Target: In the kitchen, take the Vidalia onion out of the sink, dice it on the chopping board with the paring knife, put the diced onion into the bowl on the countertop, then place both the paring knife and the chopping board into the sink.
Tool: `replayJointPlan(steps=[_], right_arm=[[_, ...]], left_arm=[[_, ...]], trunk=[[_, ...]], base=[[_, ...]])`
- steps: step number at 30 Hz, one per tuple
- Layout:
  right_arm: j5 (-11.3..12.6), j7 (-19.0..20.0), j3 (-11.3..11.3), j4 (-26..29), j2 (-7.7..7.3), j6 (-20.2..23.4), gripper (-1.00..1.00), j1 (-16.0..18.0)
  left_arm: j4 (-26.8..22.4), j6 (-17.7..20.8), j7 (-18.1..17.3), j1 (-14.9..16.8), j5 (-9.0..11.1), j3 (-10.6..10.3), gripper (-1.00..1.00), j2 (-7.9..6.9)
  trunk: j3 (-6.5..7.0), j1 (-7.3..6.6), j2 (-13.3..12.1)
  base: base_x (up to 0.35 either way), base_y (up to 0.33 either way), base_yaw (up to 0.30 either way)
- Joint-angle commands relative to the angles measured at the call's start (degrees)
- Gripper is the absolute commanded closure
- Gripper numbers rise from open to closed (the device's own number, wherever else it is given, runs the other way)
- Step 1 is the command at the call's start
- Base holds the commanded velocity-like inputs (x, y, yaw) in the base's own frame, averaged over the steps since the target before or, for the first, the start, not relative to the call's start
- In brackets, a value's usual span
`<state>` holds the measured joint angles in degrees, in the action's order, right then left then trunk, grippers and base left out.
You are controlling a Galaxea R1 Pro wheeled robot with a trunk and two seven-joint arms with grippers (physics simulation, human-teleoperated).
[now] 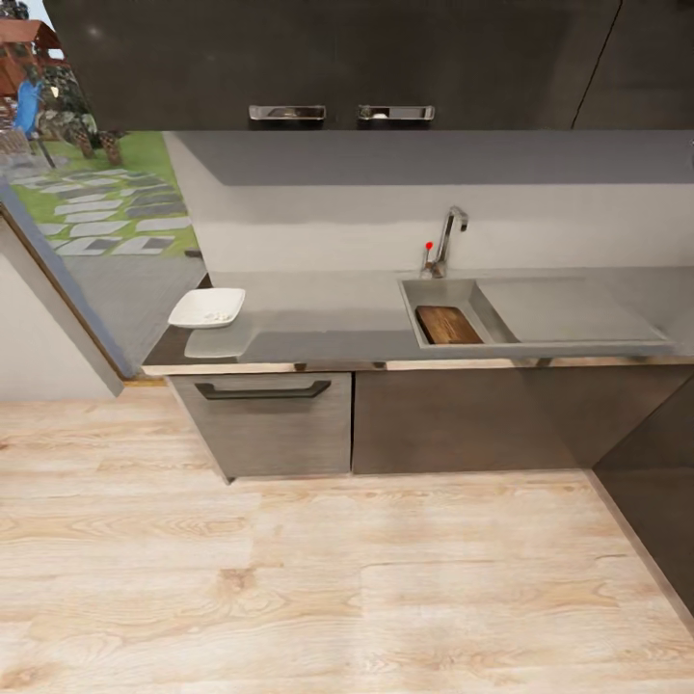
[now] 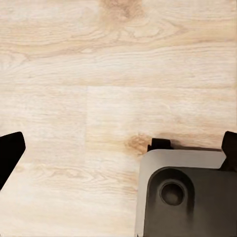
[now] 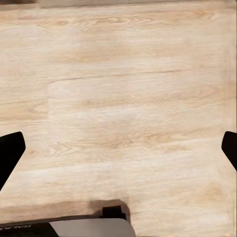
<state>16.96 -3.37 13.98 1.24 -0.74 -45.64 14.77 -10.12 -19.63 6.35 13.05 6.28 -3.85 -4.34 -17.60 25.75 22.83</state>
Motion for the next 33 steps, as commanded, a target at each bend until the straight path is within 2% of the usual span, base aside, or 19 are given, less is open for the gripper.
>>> replayJointPlan(steps=[1, 33], right_arm=[[0.7, -0.3, 0.6, 0.0, -0.06, -0.2, -1.0, 0.0], [1.1, -0.3, 0.5, 0.0, -0.23, -0.6, -1.0, 0.0]], left_arm=[[0.3, -0.5, 0.1, 0.0, 0.6, -0.5, -1.0, -0.04], [0.5, -0.8, 0.2, 0.0, 0.6, -0.4, -1.0, -0.05]], trunk=[[0.0, 0.03, 0.1], [2.91, 0.03, 0.1]], base=[[0.0, 0.0, 0.0], [0.0, 0.0, 0.0]])
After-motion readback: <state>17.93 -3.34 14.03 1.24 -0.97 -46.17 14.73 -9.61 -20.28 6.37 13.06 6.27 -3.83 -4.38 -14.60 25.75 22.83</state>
